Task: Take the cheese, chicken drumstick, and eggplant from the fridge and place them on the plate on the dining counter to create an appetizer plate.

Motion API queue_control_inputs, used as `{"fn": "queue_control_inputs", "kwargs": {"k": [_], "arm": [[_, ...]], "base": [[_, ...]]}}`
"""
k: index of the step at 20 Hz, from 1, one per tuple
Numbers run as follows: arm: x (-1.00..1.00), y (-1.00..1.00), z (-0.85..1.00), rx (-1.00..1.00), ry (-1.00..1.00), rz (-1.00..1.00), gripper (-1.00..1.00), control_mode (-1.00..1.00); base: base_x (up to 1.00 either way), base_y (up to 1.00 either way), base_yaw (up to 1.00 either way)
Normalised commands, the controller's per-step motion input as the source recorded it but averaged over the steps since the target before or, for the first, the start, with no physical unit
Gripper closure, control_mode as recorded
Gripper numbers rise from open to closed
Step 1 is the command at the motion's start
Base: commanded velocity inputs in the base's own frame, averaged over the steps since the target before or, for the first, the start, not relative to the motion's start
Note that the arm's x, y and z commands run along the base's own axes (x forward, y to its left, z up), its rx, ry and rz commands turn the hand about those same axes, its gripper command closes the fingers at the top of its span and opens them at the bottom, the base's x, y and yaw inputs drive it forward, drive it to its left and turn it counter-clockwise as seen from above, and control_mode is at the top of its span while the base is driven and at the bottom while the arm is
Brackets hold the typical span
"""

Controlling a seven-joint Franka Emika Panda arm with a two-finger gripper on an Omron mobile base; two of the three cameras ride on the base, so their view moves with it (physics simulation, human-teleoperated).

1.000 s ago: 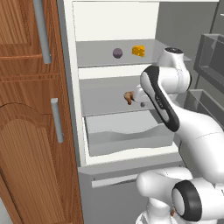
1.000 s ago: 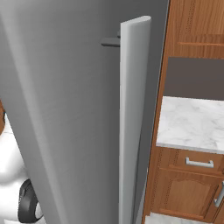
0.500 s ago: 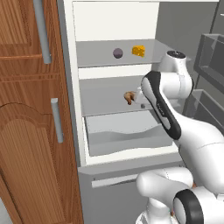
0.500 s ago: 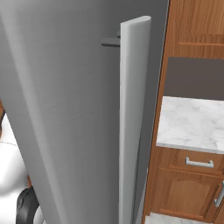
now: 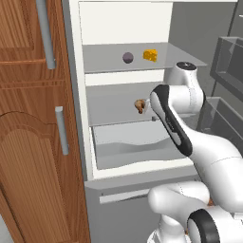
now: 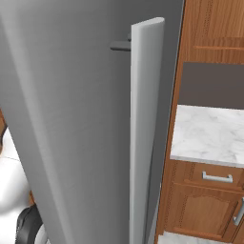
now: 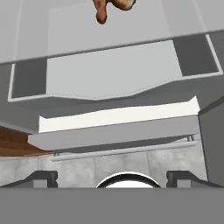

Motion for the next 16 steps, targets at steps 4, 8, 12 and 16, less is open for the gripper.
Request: {"fn": "queue_control_inputs", "kwargs": {"k": [4,8,12,16], "arm": [[0.46,0.00,-0.24,0.00,-0.05,-0.14,-1.00,-1.00],[0.42,0.00,-0.07,0.00,-0.02,-0.13,-1.00,-1.00],[0.41,0.00,0.00,0.01,0.00,-0.10,-1.00,-1.00],[0.36,0.00,-0.02,0.01,0.00,-0.03,-1.00,-1.00]], "base": [[0.00,0.00,0.00],[0.00,0.00,0.00],[0.00,0.00,0.00],[0.00,0.00,0.00]]}}
